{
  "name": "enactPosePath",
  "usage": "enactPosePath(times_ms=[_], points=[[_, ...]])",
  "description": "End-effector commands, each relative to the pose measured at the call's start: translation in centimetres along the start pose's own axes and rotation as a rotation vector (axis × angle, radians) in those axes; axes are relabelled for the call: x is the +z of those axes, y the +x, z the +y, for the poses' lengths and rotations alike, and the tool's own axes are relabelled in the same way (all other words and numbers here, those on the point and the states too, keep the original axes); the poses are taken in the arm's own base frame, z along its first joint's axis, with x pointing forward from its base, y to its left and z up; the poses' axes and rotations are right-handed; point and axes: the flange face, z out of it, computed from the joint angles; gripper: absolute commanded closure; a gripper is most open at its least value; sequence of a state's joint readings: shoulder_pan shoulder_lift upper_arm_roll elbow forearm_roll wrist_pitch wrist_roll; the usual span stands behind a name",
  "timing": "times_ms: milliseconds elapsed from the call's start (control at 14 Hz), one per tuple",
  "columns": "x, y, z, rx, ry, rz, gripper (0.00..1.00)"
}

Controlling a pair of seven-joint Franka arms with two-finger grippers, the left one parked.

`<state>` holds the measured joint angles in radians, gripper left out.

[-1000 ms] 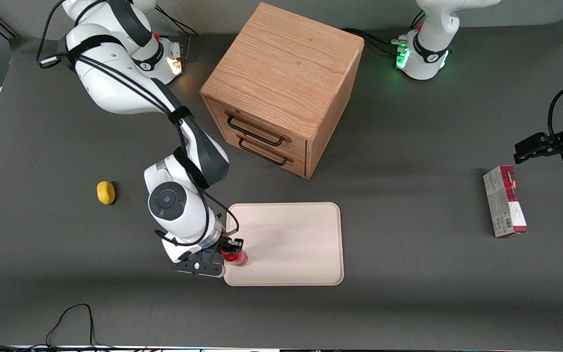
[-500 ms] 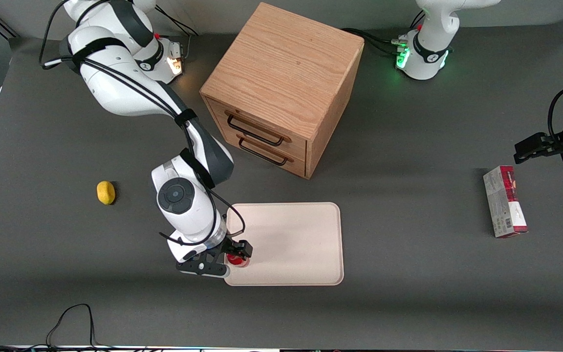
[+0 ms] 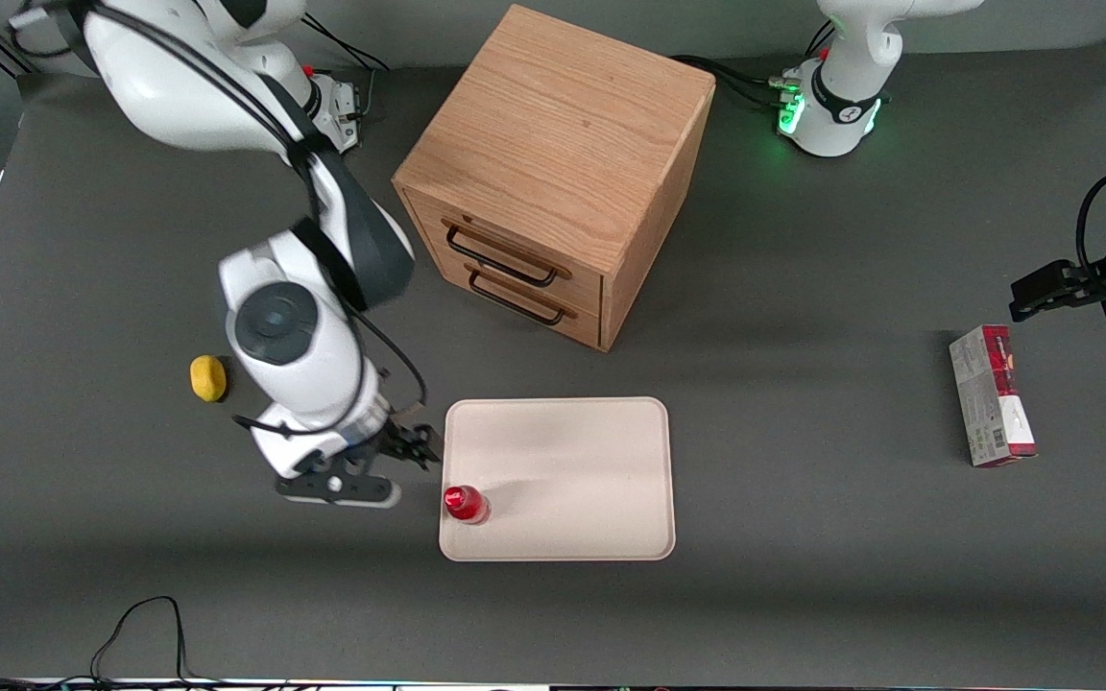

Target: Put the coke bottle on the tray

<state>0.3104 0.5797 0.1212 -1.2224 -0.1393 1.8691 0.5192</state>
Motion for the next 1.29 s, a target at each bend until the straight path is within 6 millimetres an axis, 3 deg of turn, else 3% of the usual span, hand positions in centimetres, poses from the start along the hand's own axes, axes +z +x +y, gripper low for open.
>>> enactPosePath(times_ms=[0, 143, 286, 357, 643, 857, 1214], points=[[-5.3, -2.2, 8.7, -0.06, 0.023, -0.106, 0.0], [-7.6, -3.0, 15.5, -0.067, 0.052, -0.146, 0.0], [-9.4, -5.1, 20.0, -0.028, 0.06, -0.147, 0.0], [-10.0, -6.5, 21.2, -0.03, 0.058, -0.149, 0.0], [-13.8, -10.5, 24.0, 0.009, 0.061, -0.111, 0.0], [-16.5, -11.9, 26.3, 0.048, 0.07, -0.101, 0.0], [-16.8, -11.9, 26.4, 0.049, 0.066, -0.095, 0.0]])
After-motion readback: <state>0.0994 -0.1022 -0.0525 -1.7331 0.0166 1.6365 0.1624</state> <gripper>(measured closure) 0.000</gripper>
